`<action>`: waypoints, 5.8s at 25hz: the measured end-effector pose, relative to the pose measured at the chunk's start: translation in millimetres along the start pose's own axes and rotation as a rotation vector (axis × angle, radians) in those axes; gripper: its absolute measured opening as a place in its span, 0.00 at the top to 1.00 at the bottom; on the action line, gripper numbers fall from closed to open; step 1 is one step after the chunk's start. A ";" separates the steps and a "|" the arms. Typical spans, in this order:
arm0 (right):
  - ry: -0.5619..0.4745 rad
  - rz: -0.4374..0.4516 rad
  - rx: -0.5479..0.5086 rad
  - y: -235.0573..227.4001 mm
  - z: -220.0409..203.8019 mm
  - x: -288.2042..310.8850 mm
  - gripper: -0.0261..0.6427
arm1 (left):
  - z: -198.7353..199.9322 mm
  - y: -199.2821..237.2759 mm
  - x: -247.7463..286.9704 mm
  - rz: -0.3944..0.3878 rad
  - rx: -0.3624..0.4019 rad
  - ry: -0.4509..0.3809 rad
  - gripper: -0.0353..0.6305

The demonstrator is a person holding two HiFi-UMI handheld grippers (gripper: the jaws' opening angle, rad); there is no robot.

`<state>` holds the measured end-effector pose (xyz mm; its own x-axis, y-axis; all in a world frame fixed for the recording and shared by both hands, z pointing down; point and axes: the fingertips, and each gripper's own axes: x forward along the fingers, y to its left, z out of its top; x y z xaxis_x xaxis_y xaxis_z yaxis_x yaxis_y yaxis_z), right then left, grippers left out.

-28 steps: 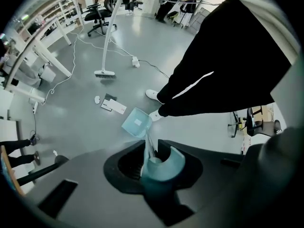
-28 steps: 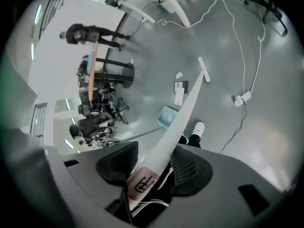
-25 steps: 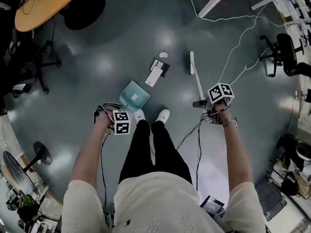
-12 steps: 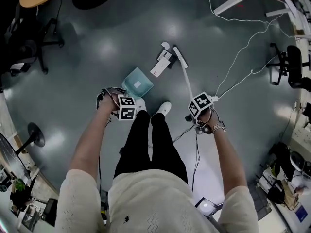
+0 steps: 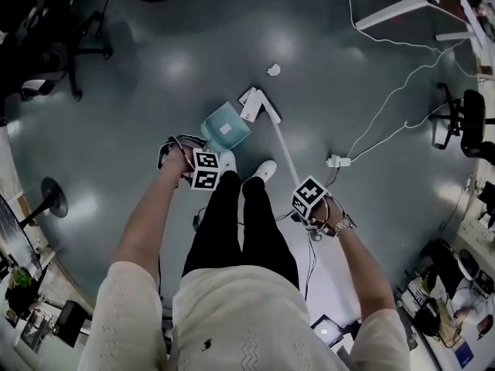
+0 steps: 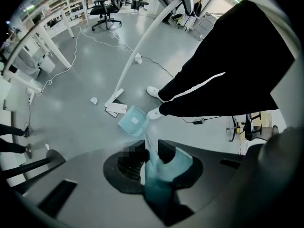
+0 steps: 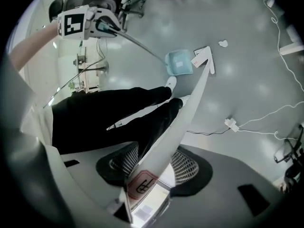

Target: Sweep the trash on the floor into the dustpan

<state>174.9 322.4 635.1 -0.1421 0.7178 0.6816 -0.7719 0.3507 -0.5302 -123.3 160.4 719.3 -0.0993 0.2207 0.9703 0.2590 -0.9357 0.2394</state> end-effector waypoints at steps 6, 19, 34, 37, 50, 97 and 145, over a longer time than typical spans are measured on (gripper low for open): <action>0.037 0.104 -0.056 42.9 -4.4 -0.7 0.64 | -10.1 -9.5 4.3 0.011 -0.001 -0.004 0.81; -0.094 0.394 -0.025 92.5 -7.1 -34.8 0.64 | -45.2 -17.0 1.4 0.051 -0.050 -0.003 0.81; -0.054 -0.120 0.189 -43.6 51.0 -59.8 0.64 | -96.6 16.0 -2.2 0.063 0.023 0.060 0.81; -0.030 -0.049 0.189 -20.6 69.0 -39.1 0.64 | -100.8 18.4 1.1 0.054 0.024 0.055 0.81; 0.173 -0.039 -0.169 65.8 45.3 2.1 0.64 | -114.3 7.6 11.4 0.066 0.037 0.024 0.81; 0.119 -0.025 -0.231 100.1 70.7 -9.1 0.65 | -119.8 -34.9 20.6 0.118 -0.078 -0.048 0.81; -0.195 0.192 0.183 -29.4 146.3 -189.7 0.66 | -70.6 230.2 -47.0 0.134 -0.092 -0.068 0.81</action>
<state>133.9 87.9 595.1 -0.3986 0.6254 0.6709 -0.8152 0.0935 -0.5716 -126.9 -84.7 726.3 -0.0039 0.1078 0.9942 0.1765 -0.9785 0.1067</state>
